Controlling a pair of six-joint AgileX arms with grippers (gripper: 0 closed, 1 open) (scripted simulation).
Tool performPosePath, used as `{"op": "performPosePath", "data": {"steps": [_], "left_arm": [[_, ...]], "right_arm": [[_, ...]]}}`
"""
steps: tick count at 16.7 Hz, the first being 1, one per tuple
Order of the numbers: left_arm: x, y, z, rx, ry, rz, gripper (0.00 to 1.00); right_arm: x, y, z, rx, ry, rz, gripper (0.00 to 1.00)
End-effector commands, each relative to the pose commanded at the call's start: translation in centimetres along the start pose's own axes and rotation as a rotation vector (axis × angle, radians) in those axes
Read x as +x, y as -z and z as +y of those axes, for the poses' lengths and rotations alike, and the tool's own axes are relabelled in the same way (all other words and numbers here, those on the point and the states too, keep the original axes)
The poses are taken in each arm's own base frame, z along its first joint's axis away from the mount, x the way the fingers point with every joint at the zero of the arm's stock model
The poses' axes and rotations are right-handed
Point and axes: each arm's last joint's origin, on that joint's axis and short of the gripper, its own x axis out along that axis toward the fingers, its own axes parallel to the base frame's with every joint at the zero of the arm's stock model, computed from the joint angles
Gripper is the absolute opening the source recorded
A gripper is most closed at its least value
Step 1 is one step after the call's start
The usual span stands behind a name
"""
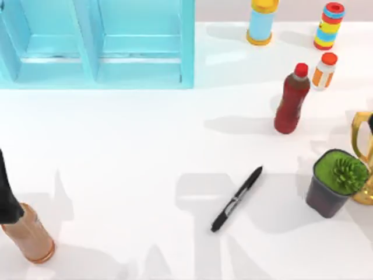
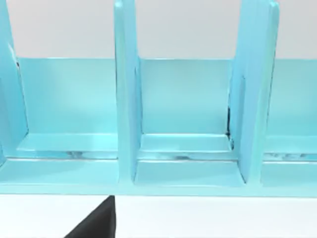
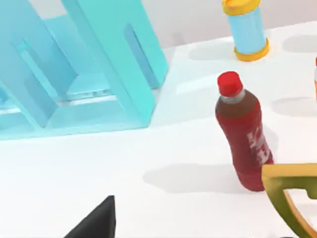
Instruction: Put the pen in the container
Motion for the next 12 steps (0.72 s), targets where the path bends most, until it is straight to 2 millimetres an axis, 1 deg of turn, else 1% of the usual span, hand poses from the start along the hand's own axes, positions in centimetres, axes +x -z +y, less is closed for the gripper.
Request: {"op": "performPosePath", "data": {"steps": [3, 5, 7, 9, 12], "left_arm": [[0.0, 0.0, 0.0, 0.0, 0.0, 0.0, 1.0], [0.0, 0.0, 0.0, 0.0, 0.0, 0.0, 1.0], [0.0, 0.0, 0.0, 0.0, 0.0, 0.0, 1.0], [0.0, 0.0, 0.0, 0.0, 0.0, 0.0, 1.0], [0.0, 0.0, 0.0, 0.0, 0.0, 0.0, 1.0]], "right_arm": [[3.1, -1.8, 2.8, 0.124, 0.003, 0.266, 1.0], [6.0, -1.9, 4.6, 0.199, 0.059, 0.455, 1.0], [9.2, -1.4, 6.4, 0.265, 0.154, 0.63, 1.0], [12.4, -0.4, 7.9, 0.324, 0.275, 0.771, 1.0], [16.9, 1.4, 9.5, 0.406, 0.47, 0.906, 1.0]]}}
